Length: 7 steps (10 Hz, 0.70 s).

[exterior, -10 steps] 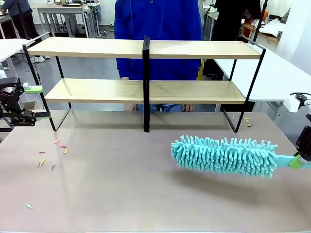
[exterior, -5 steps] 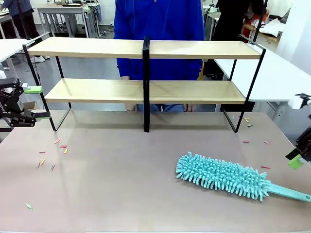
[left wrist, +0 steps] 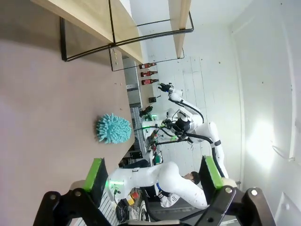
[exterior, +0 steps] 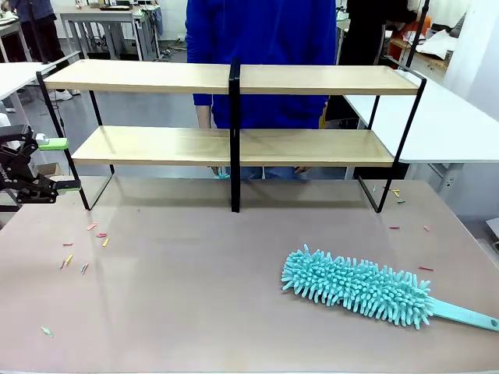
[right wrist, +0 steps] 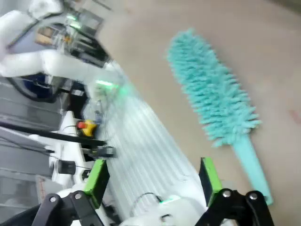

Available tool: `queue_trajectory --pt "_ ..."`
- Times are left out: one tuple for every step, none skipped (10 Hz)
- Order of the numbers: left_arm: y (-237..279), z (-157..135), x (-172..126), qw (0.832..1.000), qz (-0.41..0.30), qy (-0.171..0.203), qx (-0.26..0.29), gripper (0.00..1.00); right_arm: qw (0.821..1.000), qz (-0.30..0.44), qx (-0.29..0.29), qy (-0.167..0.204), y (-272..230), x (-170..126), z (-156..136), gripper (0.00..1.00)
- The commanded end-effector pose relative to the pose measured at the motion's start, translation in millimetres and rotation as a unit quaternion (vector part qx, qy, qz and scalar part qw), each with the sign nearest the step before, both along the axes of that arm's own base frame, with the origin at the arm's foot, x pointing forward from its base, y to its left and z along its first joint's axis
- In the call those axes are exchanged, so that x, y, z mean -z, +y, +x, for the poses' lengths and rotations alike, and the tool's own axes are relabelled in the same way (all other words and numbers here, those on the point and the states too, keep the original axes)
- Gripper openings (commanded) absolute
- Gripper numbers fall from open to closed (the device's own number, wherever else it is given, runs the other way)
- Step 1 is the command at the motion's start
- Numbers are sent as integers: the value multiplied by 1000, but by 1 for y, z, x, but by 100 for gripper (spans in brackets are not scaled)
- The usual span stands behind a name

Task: Clean the shelves.
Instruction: Place the Duster on the table.

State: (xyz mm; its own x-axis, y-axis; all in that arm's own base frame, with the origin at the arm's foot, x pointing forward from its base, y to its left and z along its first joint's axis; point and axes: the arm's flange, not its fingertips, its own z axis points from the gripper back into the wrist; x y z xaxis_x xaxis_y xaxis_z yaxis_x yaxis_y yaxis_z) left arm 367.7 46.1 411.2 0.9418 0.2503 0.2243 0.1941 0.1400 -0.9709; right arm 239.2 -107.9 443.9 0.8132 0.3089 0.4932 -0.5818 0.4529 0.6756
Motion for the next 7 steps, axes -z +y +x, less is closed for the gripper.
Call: queue_trajectory --pt "-1 2 0 1000 -11 -13 -2 100 994 97 19 46 19 -5 -31 100" --pt "-1 2 0 1000 -11 -13 -2 100 984 112 98 96 29 -11 -32 100" --pt "-1 2 0 1000 -11 -13 -2 100 976 113 140 124 38 -12 -30 100" --pt "-1 2 0 1000 -11 -13 -2 100 959 135 184 170 46 -12 -25 100" --pt "-1 2 0 1000 -11 -13 -2 100 948 122 203 212 58 -3 -17 100" --pt "-1 2 0 1000 -11 -13 -2 100 978 113 116 132 4 -26 -12 100" --pt "-1 2 0 1000 -11 -13 -2 100 978 113 116 132 4 -26 -12 100"
